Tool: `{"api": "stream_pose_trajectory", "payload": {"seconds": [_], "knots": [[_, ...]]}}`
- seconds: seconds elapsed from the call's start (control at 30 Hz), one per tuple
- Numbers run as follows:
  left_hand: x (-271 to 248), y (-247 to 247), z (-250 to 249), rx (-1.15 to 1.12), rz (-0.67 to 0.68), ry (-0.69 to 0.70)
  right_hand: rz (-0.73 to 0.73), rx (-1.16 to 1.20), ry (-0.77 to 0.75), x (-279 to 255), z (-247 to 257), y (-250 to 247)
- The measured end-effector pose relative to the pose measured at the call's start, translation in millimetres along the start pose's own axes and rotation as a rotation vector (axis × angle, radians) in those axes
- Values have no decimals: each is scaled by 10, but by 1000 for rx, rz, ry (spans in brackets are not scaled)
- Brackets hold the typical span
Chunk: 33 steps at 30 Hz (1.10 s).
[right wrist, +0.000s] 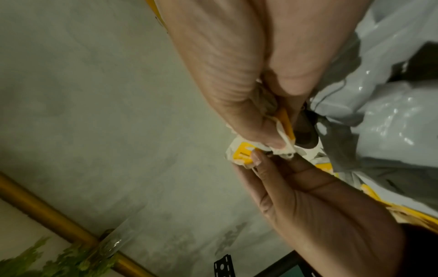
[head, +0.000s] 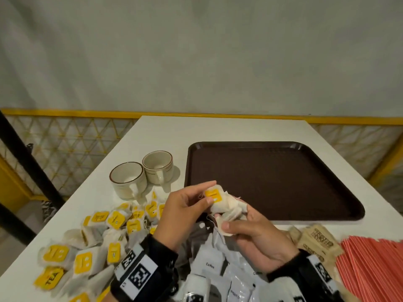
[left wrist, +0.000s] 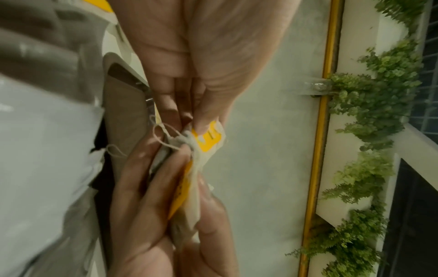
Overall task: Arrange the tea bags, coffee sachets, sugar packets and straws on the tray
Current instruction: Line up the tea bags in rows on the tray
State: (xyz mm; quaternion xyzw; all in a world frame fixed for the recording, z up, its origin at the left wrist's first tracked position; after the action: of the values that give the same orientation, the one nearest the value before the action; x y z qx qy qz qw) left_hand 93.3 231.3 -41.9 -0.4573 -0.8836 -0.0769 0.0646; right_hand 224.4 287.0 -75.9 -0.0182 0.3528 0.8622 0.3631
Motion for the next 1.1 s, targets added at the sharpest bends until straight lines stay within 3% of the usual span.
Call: {"api": "stream_pose_trajectory", "payload": {"seconds": [0.13, 0.33, 0.83, 1.1], "knots": [[12, -27, 36, -52, -38, -46, -21, 17, 10, 9, -13, -5], [-29, -31, -106, -45, -44, 34, 138, -71, -98, -86, 78, 180], [-147, 60, -158, -198, -11, -23, 42, -225, -128, -126, 125, 160], [-141, 58, -82, -215, -14, -69, 257, -65, -120, -217, 95, 343]]}}
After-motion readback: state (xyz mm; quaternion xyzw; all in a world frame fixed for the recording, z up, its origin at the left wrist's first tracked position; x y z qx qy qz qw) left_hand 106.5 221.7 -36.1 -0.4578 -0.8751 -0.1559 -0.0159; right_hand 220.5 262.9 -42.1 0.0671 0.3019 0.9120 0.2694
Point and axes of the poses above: each hand's wrist, its own x-axis towards the middle knuckle, its own y-axis out of the palm, z = x × y, the point moved 5 cm from there along x, towards the middle knuckle, and after that the axes turned 9 degrees about -z, right-handed, at the moved point
